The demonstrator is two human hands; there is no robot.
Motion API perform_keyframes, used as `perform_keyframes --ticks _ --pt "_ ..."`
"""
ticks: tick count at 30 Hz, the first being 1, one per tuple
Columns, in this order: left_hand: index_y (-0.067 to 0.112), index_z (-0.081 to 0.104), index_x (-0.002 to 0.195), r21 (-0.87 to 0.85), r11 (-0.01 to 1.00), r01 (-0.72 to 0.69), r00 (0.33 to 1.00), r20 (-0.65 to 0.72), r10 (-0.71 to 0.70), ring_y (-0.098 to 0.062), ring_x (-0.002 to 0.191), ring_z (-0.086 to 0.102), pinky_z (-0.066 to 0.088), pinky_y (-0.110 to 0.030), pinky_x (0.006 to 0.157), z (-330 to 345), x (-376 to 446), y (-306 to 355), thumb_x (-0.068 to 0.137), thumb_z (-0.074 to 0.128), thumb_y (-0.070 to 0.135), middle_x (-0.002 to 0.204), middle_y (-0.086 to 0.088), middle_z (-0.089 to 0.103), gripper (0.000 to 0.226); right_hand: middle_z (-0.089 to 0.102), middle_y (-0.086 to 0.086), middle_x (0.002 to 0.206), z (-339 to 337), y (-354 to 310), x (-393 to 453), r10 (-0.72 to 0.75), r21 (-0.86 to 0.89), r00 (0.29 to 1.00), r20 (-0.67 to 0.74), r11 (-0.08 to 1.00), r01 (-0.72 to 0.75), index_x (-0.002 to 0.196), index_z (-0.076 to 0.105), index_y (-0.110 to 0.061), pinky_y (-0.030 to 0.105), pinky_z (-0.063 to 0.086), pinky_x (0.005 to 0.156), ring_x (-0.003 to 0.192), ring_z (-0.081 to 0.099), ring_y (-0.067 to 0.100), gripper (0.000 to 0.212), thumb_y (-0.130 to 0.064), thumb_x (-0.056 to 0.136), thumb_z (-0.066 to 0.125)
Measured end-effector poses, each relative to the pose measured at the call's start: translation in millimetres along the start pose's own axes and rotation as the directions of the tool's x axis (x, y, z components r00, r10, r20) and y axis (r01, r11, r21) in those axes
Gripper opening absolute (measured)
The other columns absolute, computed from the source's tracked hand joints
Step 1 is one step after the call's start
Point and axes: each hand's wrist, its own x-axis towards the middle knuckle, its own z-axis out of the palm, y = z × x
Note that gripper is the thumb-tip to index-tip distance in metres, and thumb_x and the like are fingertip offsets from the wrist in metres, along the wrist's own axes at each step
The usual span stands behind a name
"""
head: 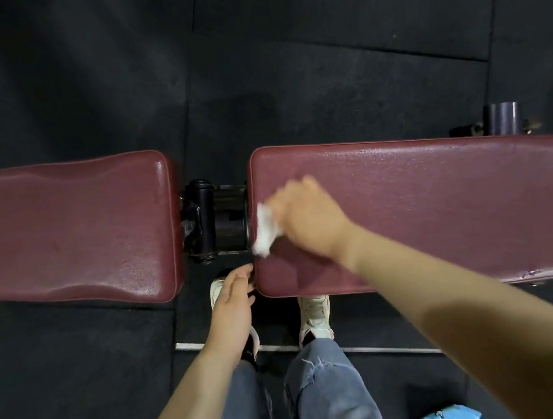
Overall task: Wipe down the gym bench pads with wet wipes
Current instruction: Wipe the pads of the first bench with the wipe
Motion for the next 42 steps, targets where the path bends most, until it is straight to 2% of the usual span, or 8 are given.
perform_keyframes --ticks 3,5,12,17,23,31,36,42 --pt "0.033 0.063 0.112 0.011 1.000 -0.014 1.000 -0.028 0.014 -0.009 0.113 0.060 0.045 -0.020 0.089 2.7 -1.4 -1.9 0.105 0.034 0.019 0.119 0.003 0.065 0.033 0.063 0.000 0.078 -13.9 36.4 43.5 0.458 -0.001 0.879 -0.133 0.887 -0.462 0.086 0.062 -0.018 0.036 0.037 0.068 0.075 0.058 0.025 0.013 -0.020 0.075 0.069" --pt "0.032 0.063 0.115 0.020 1.000 -0.022 0.998 -0.052 0.023 -0.011 0.113 0.060 0.046 -0.025 0.096 5.7 -4.4 -2.3 0.105 0.036 0.020 0.120 0.001 0.065 0.031 0.063 0.002 0.086 -15.5 31.4 39.8 0.574 0.070 0.813 -0.094 0.819 -0.570 0.094 0.061 -0.016 0.037 0.037 0.074 0.082 0.057 0.026 0.014 -0.014 0.081 0.063" --pt "0.030 0.045 0.144 0.131 0.973 -0.188 0.982 -0.009 0.191 -0.001 0.127 0.045 0.034 -0.020 0.105 15.9 -3.1 14.3 0.102 0.046 0.015 0.139 0.010 0.047 0.044 0.055 -0.002 0.067 8.3 -72.1 -119.2 0.467 0.251 0.877 0.111 0.841 -0.480 0.081 0.065 -0.018 0.035 0.028 0.066 0.065 0.051 0.024 0.020 -0.011 0.068 0.079" --pt "0.033 0.032 0.152 0.263 0.934 -0.240 0.970 0.036 0.239 0.013 0.134 0.025 0.017 0.001 0.099 27.5 -5.1 6.5 0.102 0.046 0.019 0.148 0.027 0.026 0.053 0.060 0.000 0.079 7.4 -32.0 -67.4 0.541 0.173 0.841 -0.003 0.829 -0.532 0.089 0.064 -0.017 0.037 0.034 0.069 0.074 0.054 0.026 0.016 -0.015 0.076 0.072" --pt "0.031 0.033 0.152 0.264 0.937 -0.230 0.973 0.068 0.220 0.001 0.143 0.028 0.021 -0.023 0.118 22.1 -0.8 7.1 0.101 0.046 0.013 0.148 0.026 0.026 0.056 0.063 0.002 0.083 -10.7 46.7 19.2 0.751 0.145 0.648 -0.124 0.660 -0.737 0.091 0.062 -0.017 0.036 0.037 0.070 0.079 0.057 0.025 0.014 -0.012 0.080 0.067" --pt "0.036 0.026 0.154 0.483 0.790 -0.378 0.918 0.088 0.386 -0.004 0.145 0.027 0.038 -0.044 0.114 20.7 -11.3 27.0 0.096 0.047 0.011 0.158 0.032 0.011 0.066 0.060 -0.006 0.072 8.9 -66.3 -165.5 0.771 0.227 0.626 0.115 0.594 -0.772 0.091 0.063 -0.022 0.035 0.026 0.065 0.067 0.049 0.022 0.019 -0.011 0.079 0.073" --pt "0.031 0.023 0.156 0.628 0.628 -0.460 0.880 0.229 0.416 0.007 0.146 0.008 0.023 -0.029 0.119 32.2 -15.5 22.3 0.096 0.048 0.009 0.155 0.037 0.002 0.069 0.067 0.001 0.085 2.8 14.4 -65.8 0.754 0.197 0.654 -0.058 0.651 -0.733 0.093 0.065 -0.017 0.037 0.030 0.073 0.081 0.057 0.027 0.011 -0.012 0.084 0.067" --pt "0.028 0.021 0.157 0.698 0.570 -0.434 0.891 0.238 0.387 0.003 0.148 0.004 0.026 -0.040 0.121 37.9 -16.1 22.6 0.095 0.049 0.008 0.159 0.030 0.000 0.070 0.065 0.000 0.089 -7.2 56.7 -25.1 0.807 0.223 0.586 -0.070 0.585 -0.779 0.098 0.061 -0.019 0.035 0.031 0.075 0.086 0.055 0.025 0.012 -0.012 0.088 0.057"
